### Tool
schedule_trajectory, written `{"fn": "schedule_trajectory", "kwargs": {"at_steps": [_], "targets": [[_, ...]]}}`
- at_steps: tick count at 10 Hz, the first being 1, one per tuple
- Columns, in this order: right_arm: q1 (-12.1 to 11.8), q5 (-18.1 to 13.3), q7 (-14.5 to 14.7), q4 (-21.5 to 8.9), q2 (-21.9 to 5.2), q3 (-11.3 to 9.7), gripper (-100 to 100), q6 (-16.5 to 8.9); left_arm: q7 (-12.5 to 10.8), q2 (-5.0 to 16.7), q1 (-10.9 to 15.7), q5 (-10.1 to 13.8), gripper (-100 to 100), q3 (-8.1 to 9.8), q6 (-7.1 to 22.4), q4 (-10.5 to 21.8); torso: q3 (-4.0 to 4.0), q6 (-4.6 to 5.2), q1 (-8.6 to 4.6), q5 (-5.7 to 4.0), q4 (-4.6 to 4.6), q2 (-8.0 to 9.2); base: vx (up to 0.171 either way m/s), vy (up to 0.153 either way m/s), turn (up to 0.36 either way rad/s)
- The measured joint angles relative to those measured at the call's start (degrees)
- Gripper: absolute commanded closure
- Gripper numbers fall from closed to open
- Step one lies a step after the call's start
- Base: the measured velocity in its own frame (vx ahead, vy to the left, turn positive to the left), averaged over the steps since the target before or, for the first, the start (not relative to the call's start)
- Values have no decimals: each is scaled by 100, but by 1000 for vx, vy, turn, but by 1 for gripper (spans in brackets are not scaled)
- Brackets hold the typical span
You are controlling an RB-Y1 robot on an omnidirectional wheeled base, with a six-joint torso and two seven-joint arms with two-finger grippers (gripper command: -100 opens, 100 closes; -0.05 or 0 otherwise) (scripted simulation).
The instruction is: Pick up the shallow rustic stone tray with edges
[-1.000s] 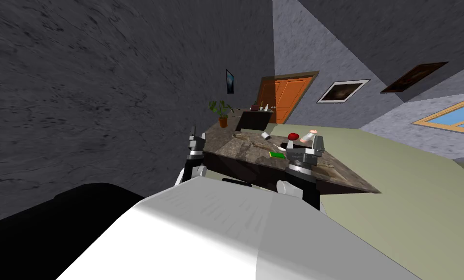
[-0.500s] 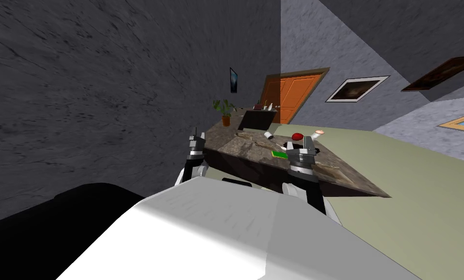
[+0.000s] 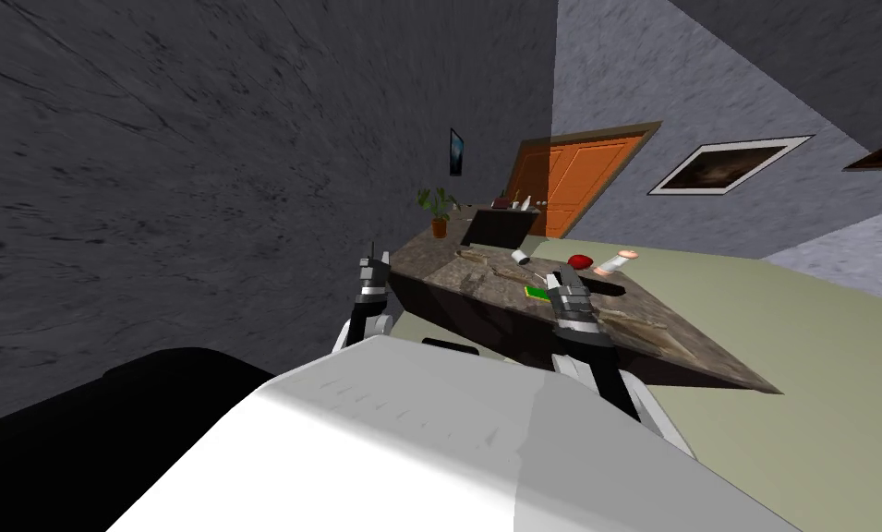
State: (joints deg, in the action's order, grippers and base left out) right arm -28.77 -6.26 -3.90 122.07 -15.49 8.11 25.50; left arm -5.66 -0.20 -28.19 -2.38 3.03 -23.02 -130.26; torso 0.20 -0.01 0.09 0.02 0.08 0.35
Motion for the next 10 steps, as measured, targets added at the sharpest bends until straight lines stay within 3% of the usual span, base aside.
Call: {"fn": "schedule_trajectory", "kwargs": {"at_steps": [4,10], "targets": [[44,-453,308,-330,-594,139,-100,-55,0,0,0,0,0,0,0,0,-7,0,-2,0,-3,-12,-61,34,134],[178,-1181,882,-1078,-1550,296,-100,-61,0,0,-2,0,0,1,0,0,-14,4,-3,0,-5,-25,-32,38,110]]}}
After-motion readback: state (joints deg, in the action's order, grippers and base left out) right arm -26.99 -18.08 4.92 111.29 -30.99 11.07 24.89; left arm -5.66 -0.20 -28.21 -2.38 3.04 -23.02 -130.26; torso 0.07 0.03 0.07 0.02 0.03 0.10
